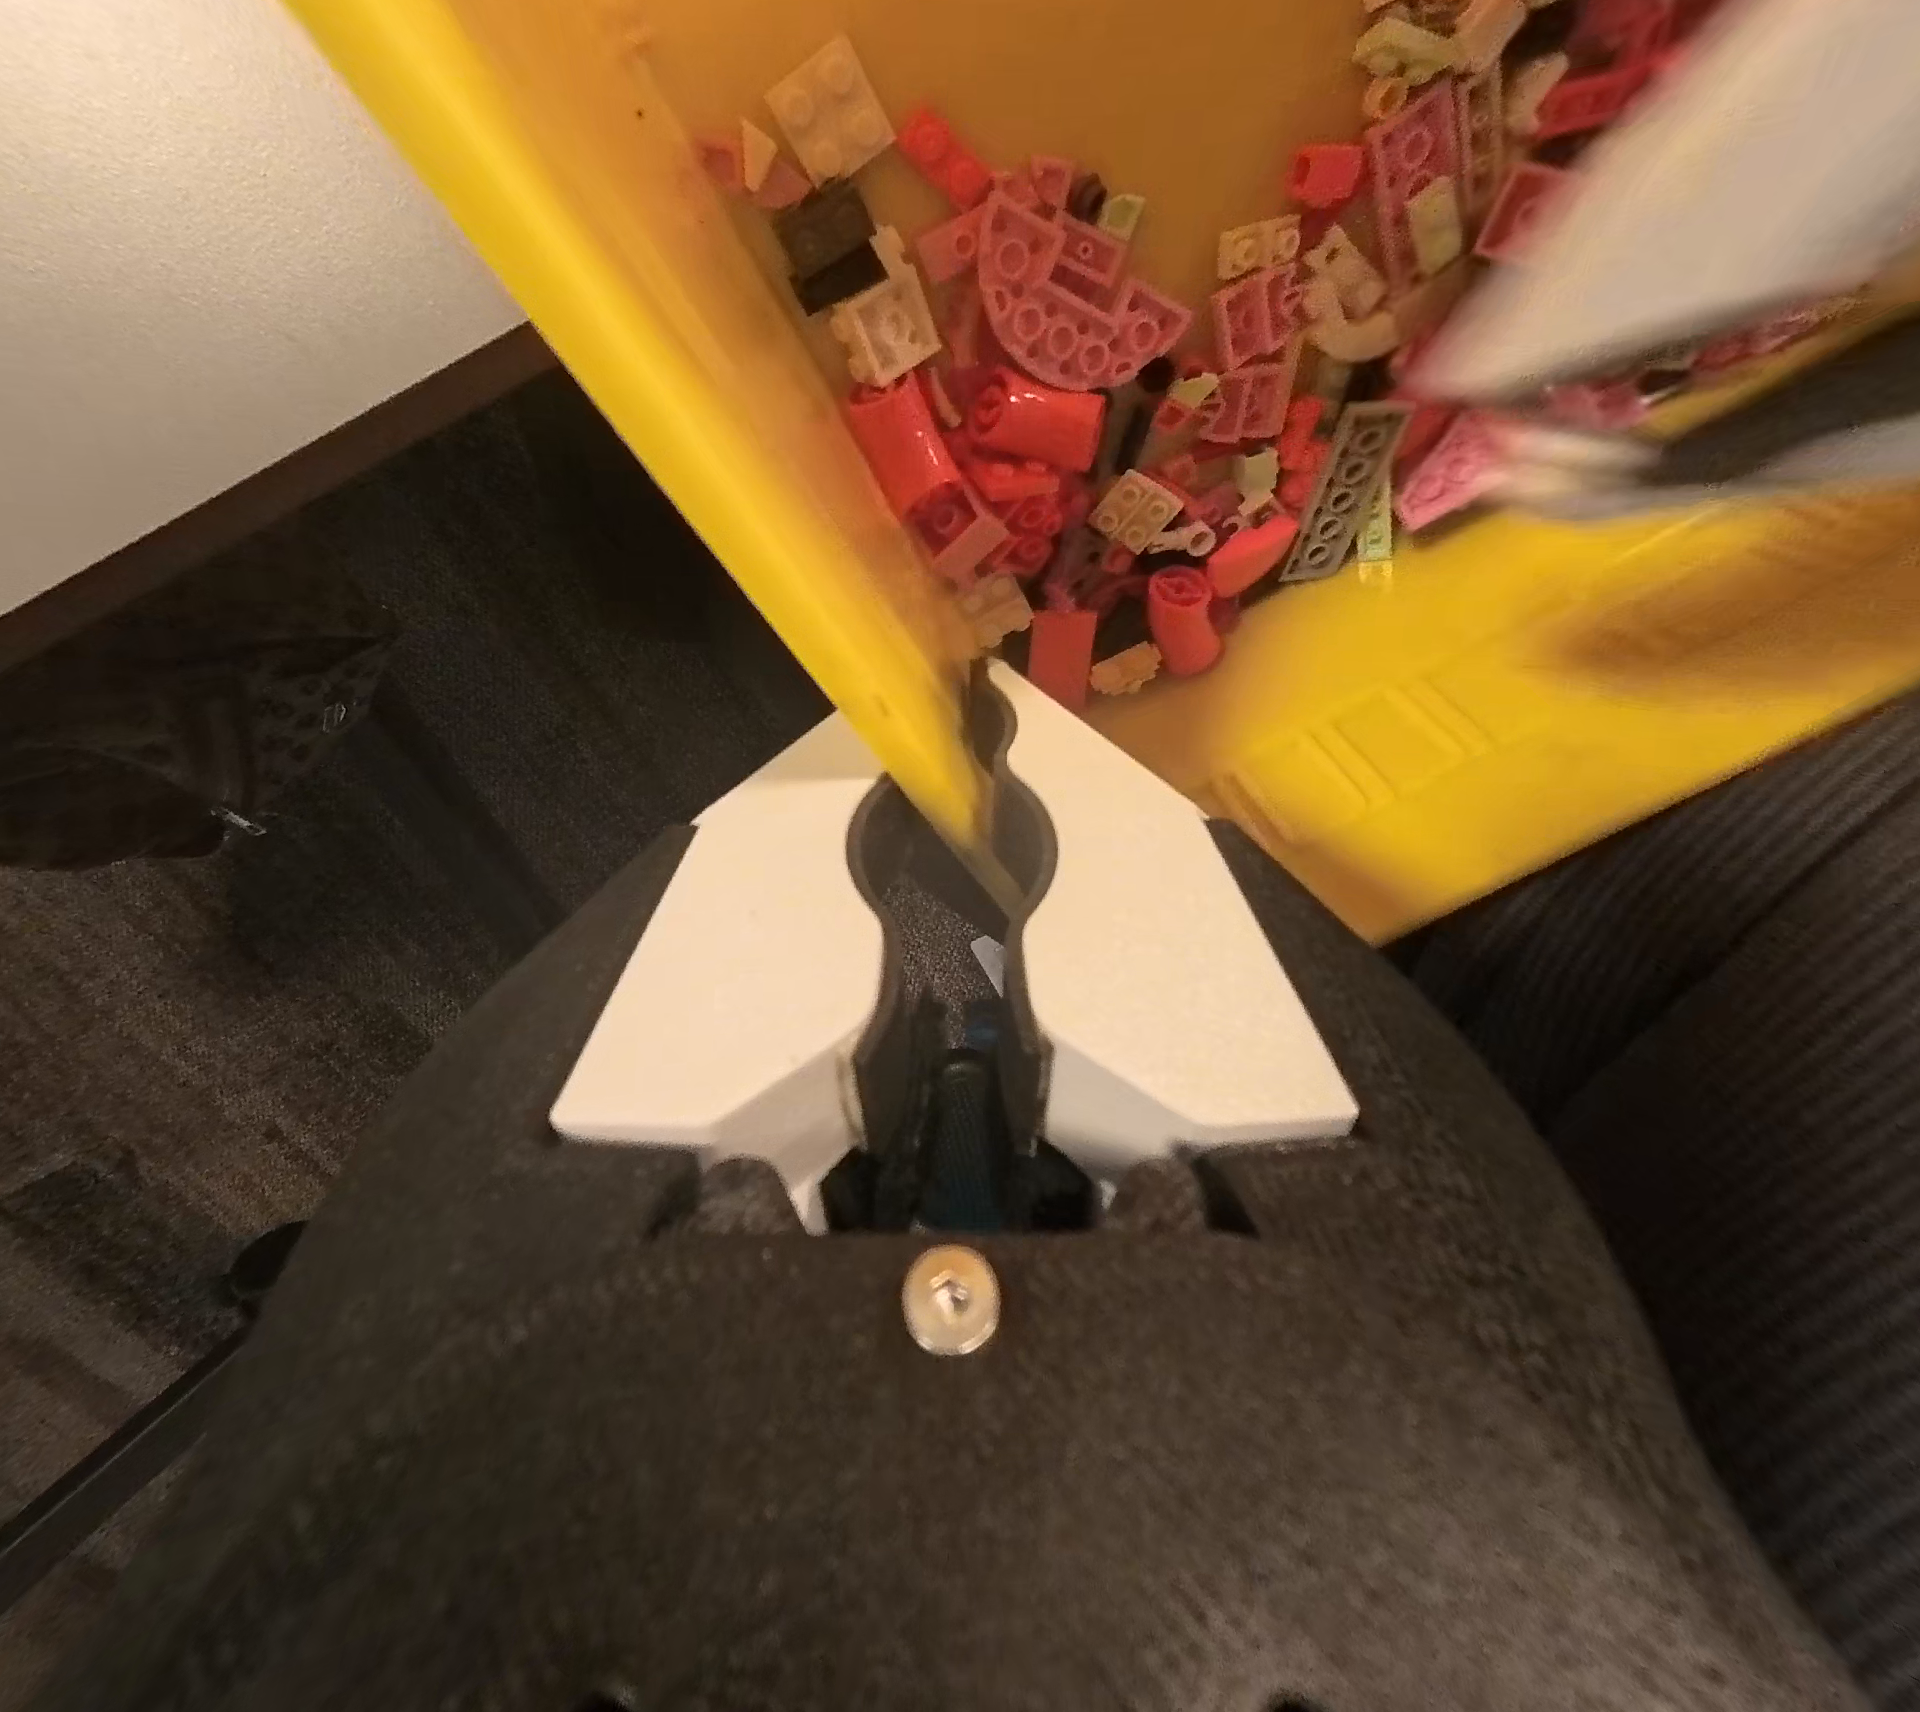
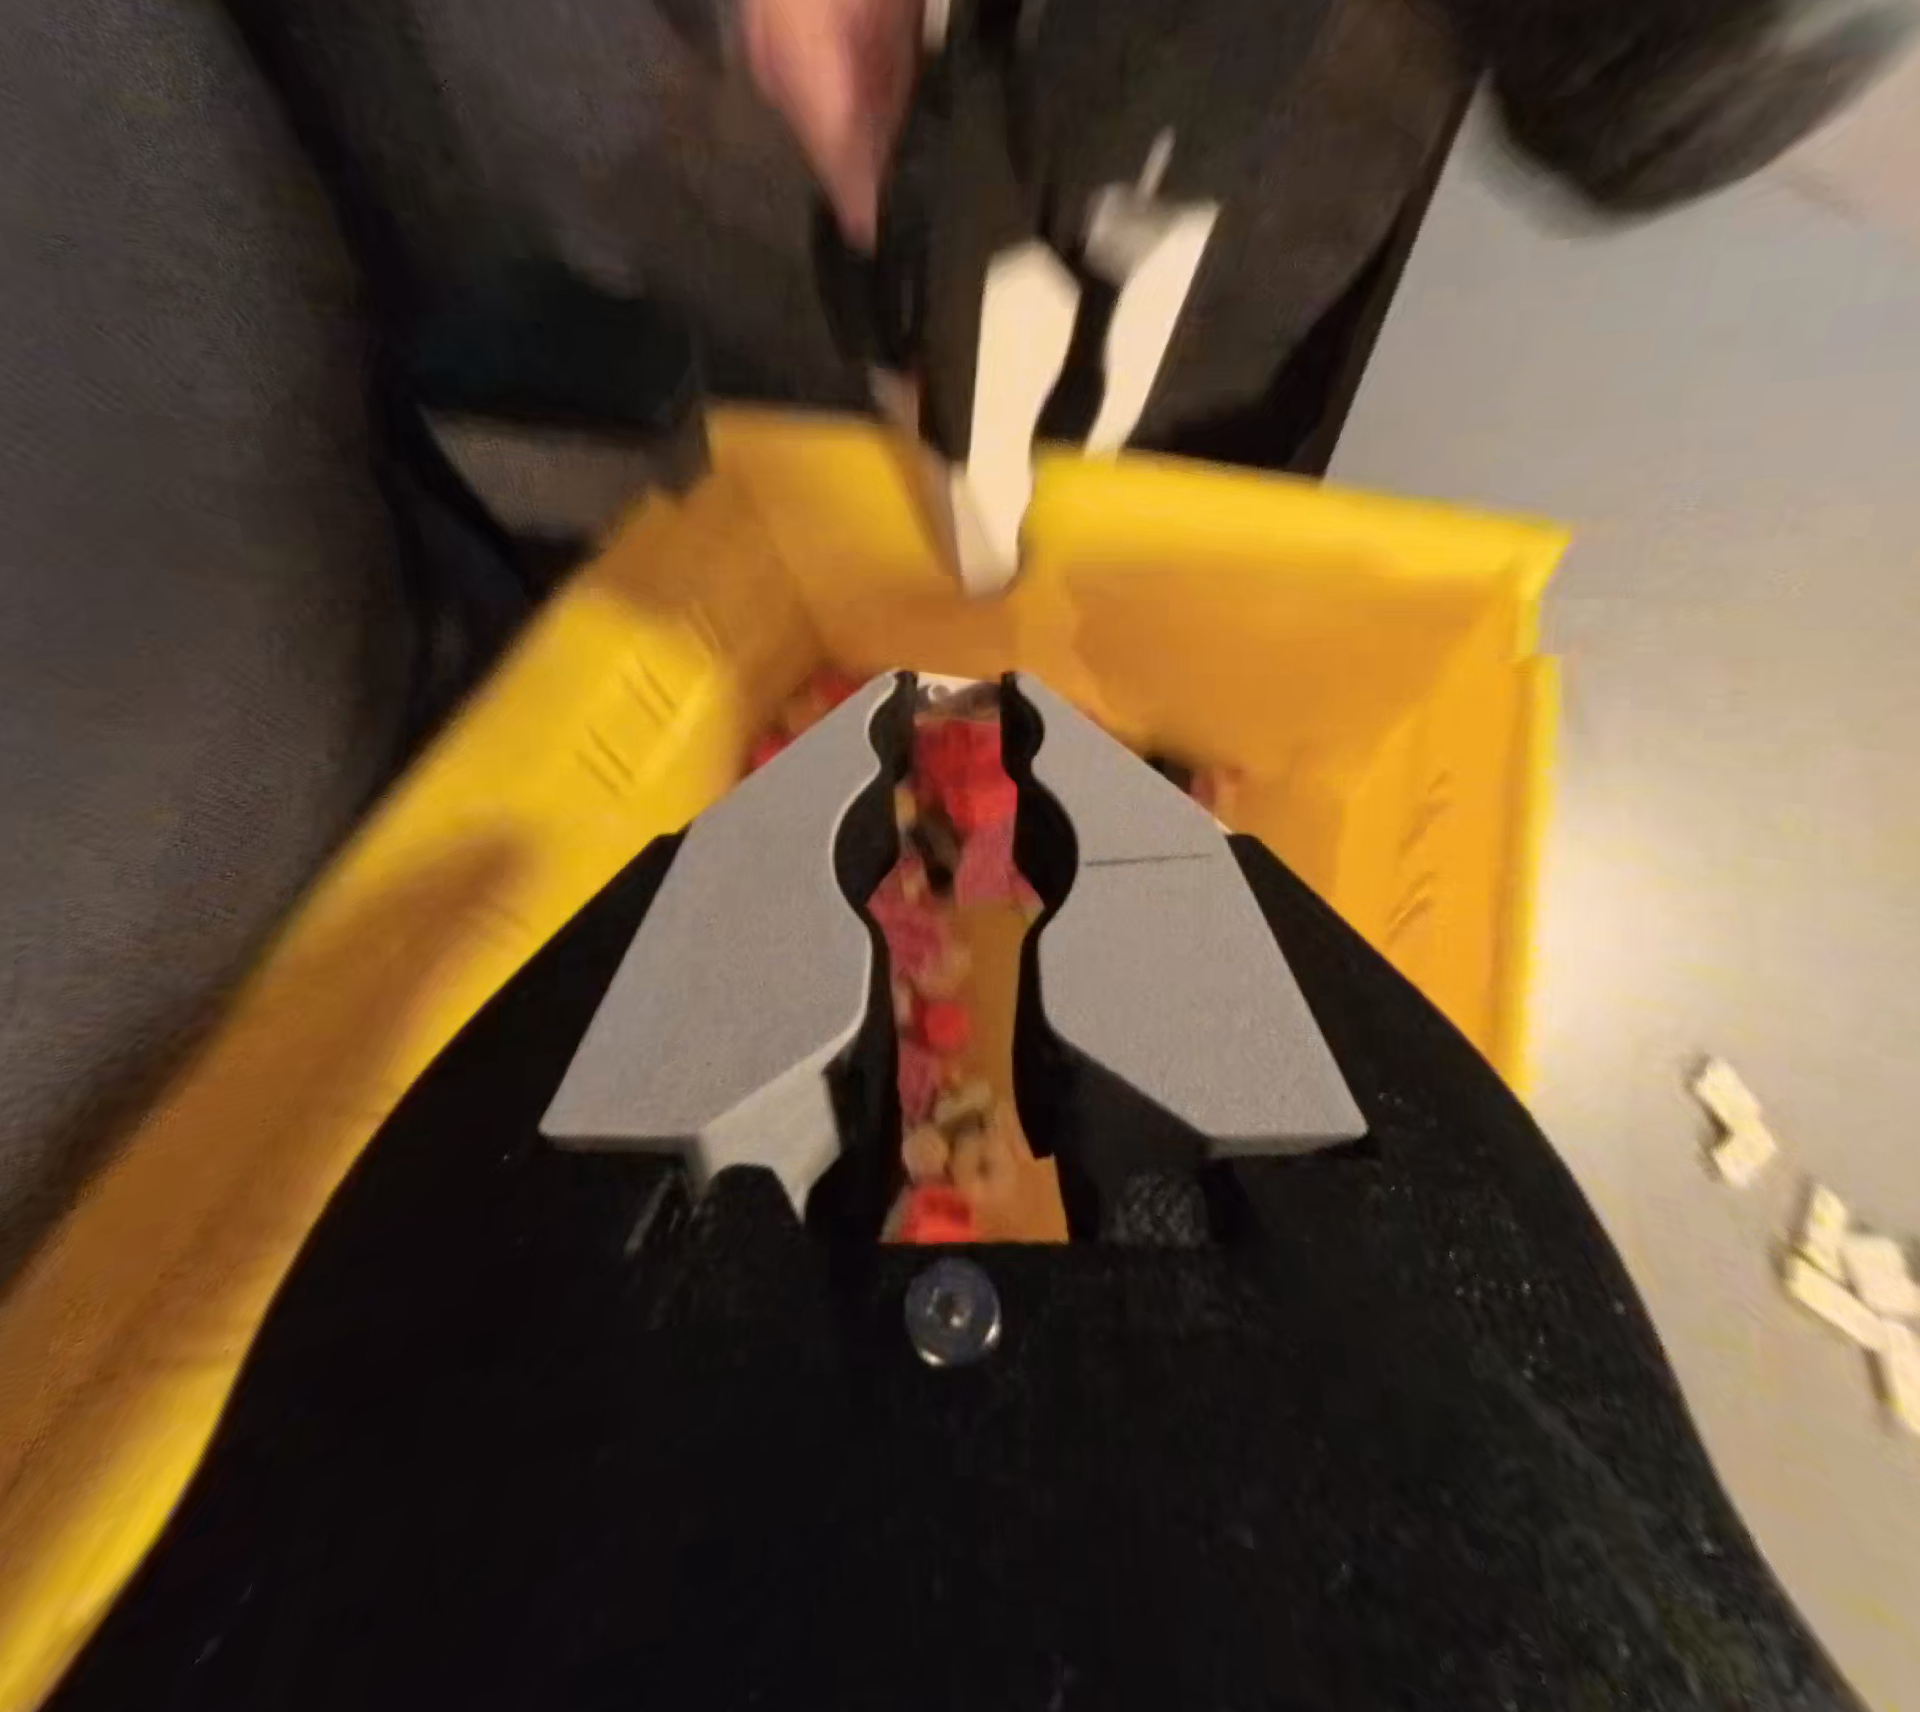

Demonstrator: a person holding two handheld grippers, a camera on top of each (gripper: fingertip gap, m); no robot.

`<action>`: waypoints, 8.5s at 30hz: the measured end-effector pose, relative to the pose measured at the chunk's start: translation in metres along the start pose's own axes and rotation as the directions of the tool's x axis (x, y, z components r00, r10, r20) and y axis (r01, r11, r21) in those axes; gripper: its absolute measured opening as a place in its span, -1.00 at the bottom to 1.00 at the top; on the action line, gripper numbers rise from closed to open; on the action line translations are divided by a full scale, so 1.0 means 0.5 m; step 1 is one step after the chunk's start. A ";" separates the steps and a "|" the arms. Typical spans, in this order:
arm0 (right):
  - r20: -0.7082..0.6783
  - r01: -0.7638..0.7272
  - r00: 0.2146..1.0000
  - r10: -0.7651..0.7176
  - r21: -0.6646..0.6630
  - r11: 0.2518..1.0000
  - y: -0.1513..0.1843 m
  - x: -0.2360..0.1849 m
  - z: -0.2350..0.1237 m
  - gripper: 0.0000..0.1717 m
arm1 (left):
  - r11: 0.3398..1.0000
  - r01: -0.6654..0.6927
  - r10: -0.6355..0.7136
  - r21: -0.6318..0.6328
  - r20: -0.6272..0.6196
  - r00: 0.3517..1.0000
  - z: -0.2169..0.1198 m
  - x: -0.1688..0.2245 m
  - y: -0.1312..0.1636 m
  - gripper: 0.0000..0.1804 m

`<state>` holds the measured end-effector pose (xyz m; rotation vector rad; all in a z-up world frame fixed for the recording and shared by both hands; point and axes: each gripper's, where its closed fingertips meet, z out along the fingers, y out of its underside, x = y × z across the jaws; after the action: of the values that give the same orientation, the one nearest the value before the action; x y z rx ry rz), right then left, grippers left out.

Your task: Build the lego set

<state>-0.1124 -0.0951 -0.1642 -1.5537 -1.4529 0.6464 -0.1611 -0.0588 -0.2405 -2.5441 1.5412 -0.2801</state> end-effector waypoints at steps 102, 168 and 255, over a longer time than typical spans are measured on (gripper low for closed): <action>-0.858 -0.156 0.396 0.328 0.289 0.945 0.205 0.503 -0.463 -0.29 | 0.596 -0.374 0.093 0.710 0.402 0.911 -0.246 -0.249 -0.467 -0.26; -0.880 -0.669 0.036 0.473 0.331 0.666 0.551 0.395 -0.514 -0.16 | 0.312 0.084 0.082 0.946 -0.115 0.990 -0.006 -0.086 -0.576 -0.26; -0.228 -0.463 0.874 0.429 -0.125 0.877 0.444 0.306 -0.269 -0.66 | 0.166 0.146 0.417 0.975 -0.203 0.886 -0.075 -0.037 -0.498 -0.83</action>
<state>0.1400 0.0364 -0.2625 -2.0638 -1.0261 0.6197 0.0355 0.0705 -0.1491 -1.2204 0.9987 -1.3984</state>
